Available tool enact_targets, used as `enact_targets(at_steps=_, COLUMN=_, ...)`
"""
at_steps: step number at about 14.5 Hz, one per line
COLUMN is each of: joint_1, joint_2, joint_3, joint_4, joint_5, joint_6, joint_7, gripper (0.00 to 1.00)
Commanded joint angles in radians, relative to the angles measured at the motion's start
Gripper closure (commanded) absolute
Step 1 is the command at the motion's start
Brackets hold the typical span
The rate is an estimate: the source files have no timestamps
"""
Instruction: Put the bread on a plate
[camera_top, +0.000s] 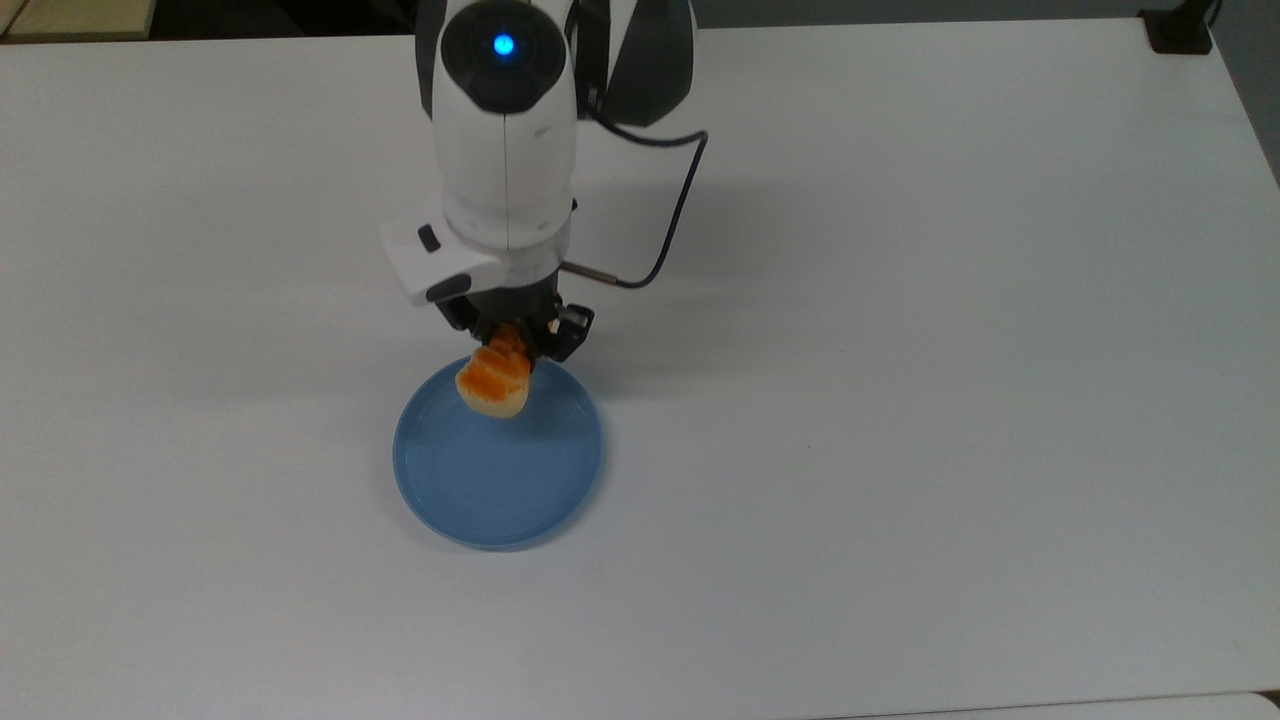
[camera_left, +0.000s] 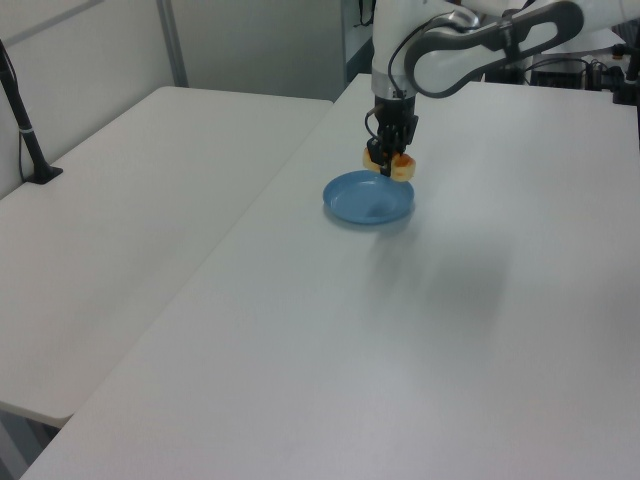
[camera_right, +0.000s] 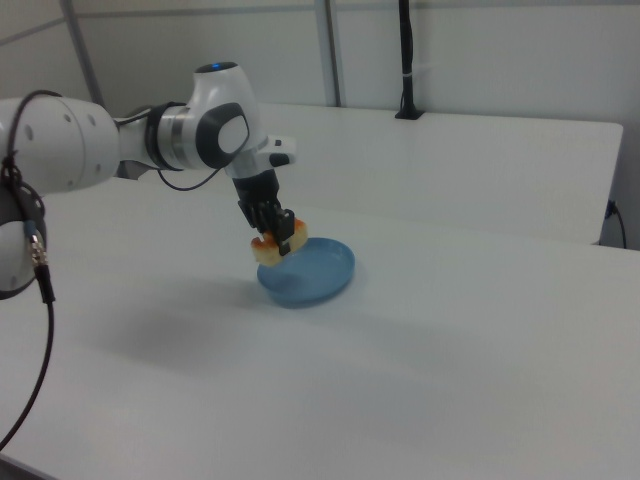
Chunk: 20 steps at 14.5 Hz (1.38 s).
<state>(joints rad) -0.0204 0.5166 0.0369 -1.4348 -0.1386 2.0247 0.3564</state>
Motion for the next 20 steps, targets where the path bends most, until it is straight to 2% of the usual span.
enact_targets(at_steps=1, joint_1=0.011, joint_2=0.104, joint_3=-0.025, joint_4=0.163, joint_5=0.011, joint_6=-0.067, joint_7=-0.028, gripper=0.62)
enact_targets(at_steps=12, joint_1=0.013, joint_2=0.227, joint_3=-0.028, joint_4=0.214, joint_5=0.004, joint_6=0.000, joint_7=-0.016, gripper=0.60)
enact_targets(at_steps=13, joint_1=0.011, joint_2=0.229, joint_3=-0.026, joint_4=0.220, joint_5=0.004, joint_6=0.000, joint_7=-0.005, gripper=0.47)
enact_targets(at_steps=14, joint_1=0.011, joint_2=0.229, joint_3=-0.028, joint_4=0.220, joint_5=0.004, joint_6=0.000, joint_7=0.001, gripper=0.27)
enact_targets(at_steps=15, joint_1=0.011, joint_2=0.229, joint_3=-0.026, joint_4=0.220, joint_5=0.004, joint_6=0.000, joint_7=0.004, gripper=0.21)
enact_targets(at_steps=16, joint_1=0.011, joint_2=0.229, joint_3=-0.028, joint_4=0.220, joint_5=0.004, joint_6=0.000, joint_7=0.007, gripper=0.10)
enact_targets(at_steps=18, joint_1=0.013, joint_2=0.229, joint_3=-0.031, joint_4=0.217, joint_5=0.002, joint_6=0.002, joint_7=0.009, gripper=0.01)
enact_targets(at_steps=20, joint_1=0.011, joint_2=0.221, joint_3=-0.031, joint_4=0.214, joint_5=0.002, joint_6=0.002, joint_7=0.009, gripper=0.00)
